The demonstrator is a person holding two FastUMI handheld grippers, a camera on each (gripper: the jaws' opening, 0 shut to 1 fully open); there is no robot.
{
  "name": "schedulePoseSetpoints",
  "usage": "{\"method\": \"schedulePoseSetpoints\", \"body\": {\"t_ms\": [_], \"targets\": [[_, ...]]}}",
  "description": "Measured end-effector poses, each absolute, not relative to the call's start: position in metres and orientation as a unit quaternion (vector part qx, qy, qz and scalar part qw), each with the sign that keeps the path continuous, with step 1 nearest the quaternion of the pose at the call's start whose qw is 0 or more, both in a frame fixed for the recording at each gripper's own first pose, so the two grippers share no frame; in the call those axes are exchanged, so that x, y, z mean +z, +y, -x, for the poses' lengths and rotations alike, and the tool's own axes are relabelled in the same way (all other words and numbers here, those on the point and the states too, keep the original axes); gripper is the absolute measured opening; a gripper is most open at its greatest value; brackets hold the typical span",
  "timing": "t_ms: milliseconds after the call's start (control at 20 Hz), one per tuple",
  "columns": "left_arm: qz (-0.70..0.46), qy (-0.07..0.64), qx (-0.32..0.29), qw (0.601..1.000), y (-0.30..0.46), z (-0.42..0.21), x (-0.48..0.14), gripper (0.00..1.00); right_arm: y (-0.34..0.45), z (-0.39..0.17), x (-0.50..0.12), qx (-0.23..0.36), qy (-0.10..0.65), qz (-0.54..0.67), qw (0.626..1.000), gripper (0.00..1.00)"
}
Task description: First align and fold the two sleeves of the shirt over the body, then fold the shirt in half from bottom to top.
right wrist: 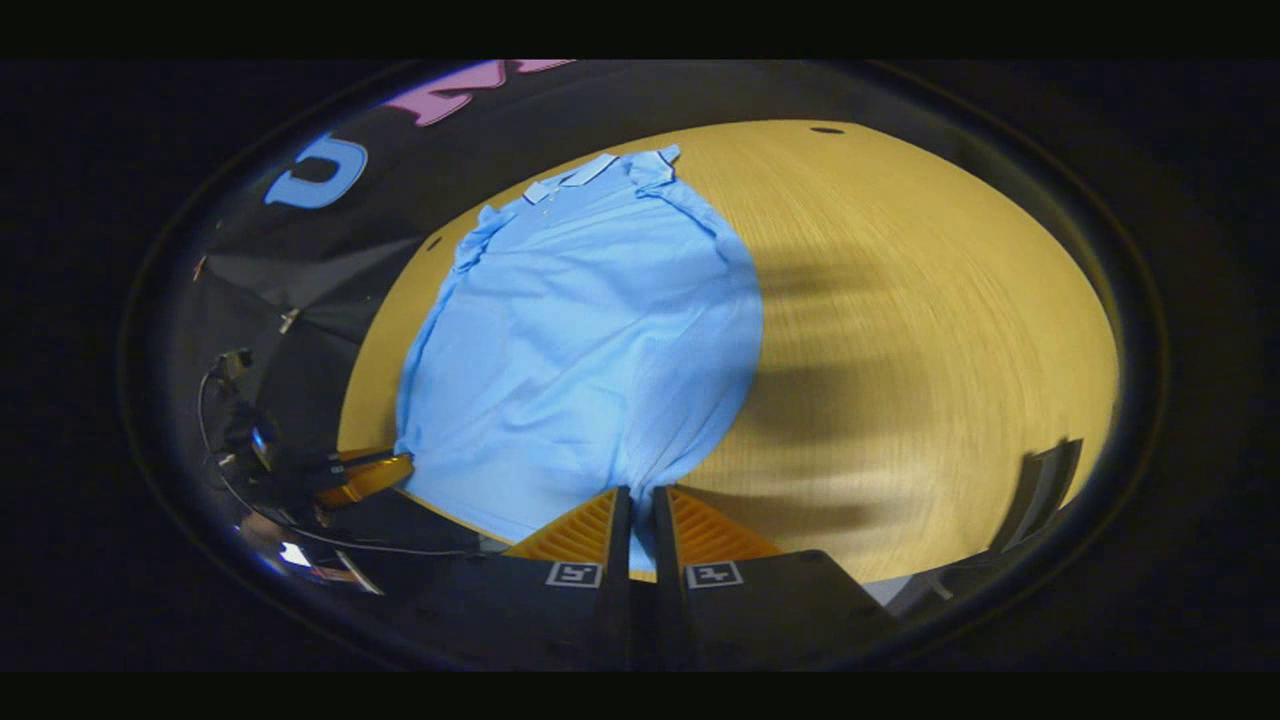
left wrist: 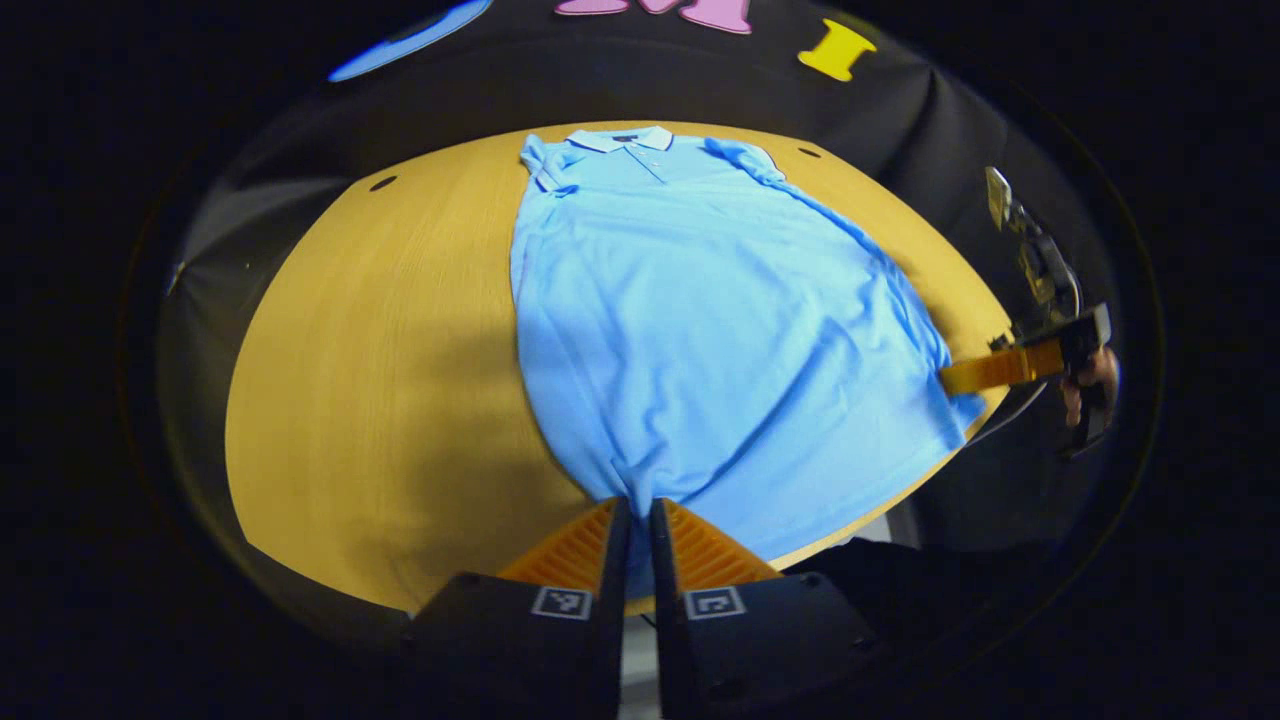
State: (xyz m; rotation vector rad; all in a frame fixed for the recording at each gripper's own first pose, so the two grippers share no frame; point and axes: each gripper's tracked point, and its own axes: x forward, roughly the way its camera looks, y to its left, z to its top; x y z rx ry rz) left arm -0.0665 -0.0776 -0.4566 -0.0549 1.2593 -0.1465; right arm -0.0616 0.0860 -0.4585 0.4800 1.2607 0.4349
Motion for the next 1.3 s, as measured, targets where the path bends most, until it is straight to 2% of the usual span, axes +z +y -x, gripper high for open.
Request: {"method": "schedulePoseSetpoints", "body": {"t_ms": [50,100,150,250,300,350,450,500,550,600,750,950,1300], "targets": [[0.061,0.585,-0.067,0.806,-0.079,0.064,-0.453,0.16,0.083,0.060,-0.459,0.193,0.574,-0.230,0.762,0.16],[0.094,0.590,-0.068,0.799,-0.083,0.064,-0.453,0.08,0.086,0.057,-0.465,0.186,0.572,-0.253,0.758,0.06],[0.119,0.586,-0.072,0.798,-0.084,0.059,-0.451,0.07,0.086,0.056,-0.463,0.183,0.572,-0.274,0.751,0.07],[0.135,0.576,-0.079,0.803,-0.081,0.056,-0.446,0.06,0.086,0.054,-0.461,0.185,0.567,-0.290,0.749,0.06],[0.136,0.566,-0.087,0.808,-0.081,0.053,-0.441,0.06,0.086,0.052,-0.461,0.185,0.565,-0.289,0.751,0.10],[0.137,0.553,-0.098,0.816,-0.081,0.049,-0.432,0.06,0.088,0.052,-0.461,0.191,0.565,-0.288,0.750,0.10],[0.142,0.521,-0.132,0.831,-0.088,0.041,-0.410,0.06,0.093,0.052,-0.455,0.205,0.559,-0.291,0.748,0.03],[0.142,0.513,-0.146,0.834,-0.089,0.036,-0.402,0.06,0.096,0.049,-0.451,0.209,0.553,-0.295,0.751,0.05],[0.139,0.506,-0.150,0.838,-0.087,0.032,-0.397,0.06,0.099,0.044,-0.445,0.215,0.545,-0.302,0.752,0.05],[0.135,0.501,-0.147,0.842,-0.083,0.027,-0.393,0.06,0.102,0.037,-0.437,0.220,0.534,-0.309,0.756,0.00],[0.143,0.478,-0.150,0.854,-0.076,0.000,-0.371,0.06,0.106,0.016,-0.407,0.250,0.496,-0.305,0.773,0.05],[0.136,0.448,-0.155,0.870,-0.069,-0.050,-0.343,0.06,0.109,-0.030,-0.367,0.281,0.446,-0.292,0.798,0.05],[0.131,0.372,-0.134,0.909,-0.051,-0.197,-0.294,0.06,0.097,-0.184,-0.299,0.283,0.339,-0.261,0.858,0.05]]}}
